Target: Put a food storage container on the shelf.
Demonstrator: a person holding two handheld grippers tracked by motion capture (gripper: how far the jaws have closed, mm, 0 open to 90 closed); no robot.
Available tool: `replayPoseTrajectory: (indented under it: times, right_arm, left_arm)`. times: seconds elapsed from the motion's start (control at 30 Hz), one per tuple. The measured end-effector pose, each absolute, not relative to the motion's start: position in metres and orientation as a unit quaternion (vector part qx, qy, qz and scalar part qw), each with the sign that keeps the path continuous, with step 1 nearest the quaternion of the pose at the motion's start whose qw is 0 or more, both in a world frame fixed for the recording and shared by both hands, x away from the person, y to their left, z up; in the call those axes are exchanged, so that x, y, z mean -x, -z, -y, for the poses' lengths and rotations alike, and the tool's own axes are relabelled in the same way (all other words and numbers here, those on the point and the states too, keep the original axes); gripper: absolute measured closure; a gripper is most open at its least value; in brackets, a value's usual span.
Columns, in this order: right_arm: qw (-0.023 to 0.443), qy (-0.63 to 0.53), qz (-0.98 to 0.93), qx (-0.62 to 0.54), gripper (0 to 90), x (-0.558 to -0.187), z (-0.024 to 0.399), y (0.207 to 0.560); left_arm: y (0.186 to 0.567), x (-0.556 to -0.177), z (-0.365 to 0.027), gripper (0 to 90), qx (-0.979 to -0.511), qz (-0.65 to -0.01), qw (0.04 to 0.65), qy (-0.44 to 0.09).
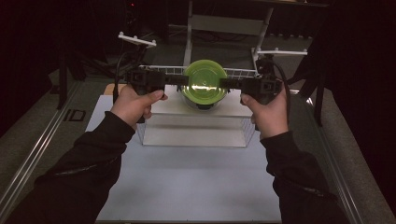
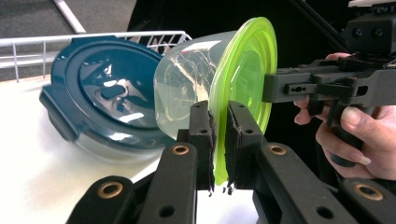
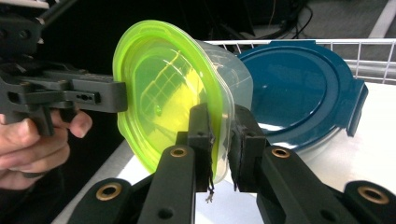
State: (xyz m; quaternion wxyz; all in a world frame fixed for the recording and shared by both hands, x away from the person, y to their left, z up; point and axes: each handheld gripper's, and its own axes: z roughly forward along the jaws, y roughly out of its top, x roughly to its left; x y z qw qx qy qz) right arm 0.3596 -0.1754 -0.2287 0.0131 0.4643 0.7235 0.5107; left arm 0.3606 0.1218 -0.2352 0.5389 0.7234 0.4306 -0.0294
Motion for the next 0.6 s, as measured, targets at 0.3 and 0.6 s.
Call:
replayPoseTrajectory:
  times: [0.3,0.6]
  right_arm:
    - [0.003,-0.485,-0.724,-0.490,79.9,-0.383,0.177,0.235]
    - [-0.014,-0.470,-0.729,-0.498,79.0,-0.396,0.179,0.234]
  left_arm:
    - [0.248,-0.386,-0.117,81.5,-0.714,-0.457,0.527,0.059]
    - [0.251,-0.393,-0.116,80.5,-0.700,-0.472,0.531,0.071]
